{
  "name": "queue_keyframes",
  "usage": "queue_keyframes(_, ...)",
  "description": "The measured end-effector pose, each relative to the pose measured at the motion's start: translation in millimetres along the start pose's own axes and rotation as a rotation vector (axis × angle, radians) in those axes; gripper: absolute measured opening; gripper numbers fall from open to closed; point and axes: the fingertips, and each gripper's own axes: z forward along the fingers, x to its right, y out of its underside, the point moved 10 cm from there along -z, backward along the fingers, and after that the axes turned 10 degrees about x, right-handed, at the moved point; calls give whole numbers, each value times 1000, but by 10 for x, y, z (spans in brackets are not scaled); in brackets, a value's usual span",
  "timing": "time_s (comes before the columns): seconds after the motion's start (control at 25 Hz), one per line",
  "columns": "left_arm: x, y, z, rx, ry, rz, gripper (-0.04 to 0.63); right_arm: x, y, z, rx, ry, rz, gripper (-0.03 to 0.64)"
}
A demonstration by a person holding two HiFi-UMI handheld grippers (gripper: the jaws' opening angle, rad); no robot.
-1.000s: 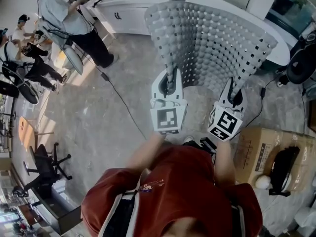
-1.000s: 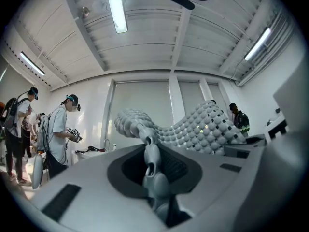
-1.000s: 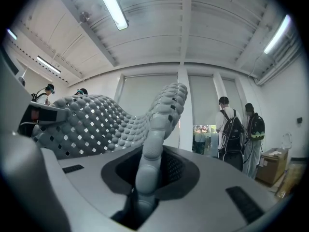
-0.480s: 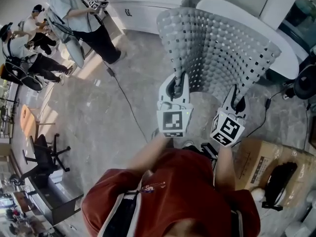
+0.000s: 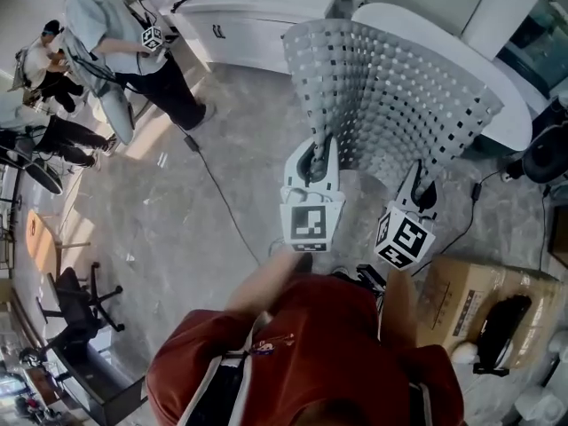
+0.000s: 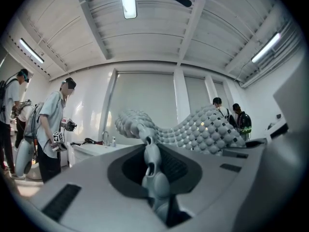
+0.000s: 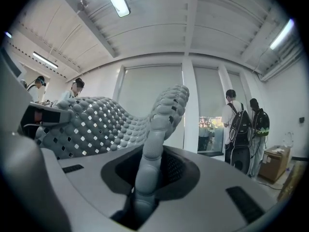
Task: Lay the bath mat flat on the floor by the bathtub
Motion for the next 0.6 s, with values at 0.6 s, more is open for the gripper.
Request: queue_keyframes(0.6, -1157, 403, 659, -52, 102, -46, 54, -957, 167, 687, -85, 121, -35, 80)
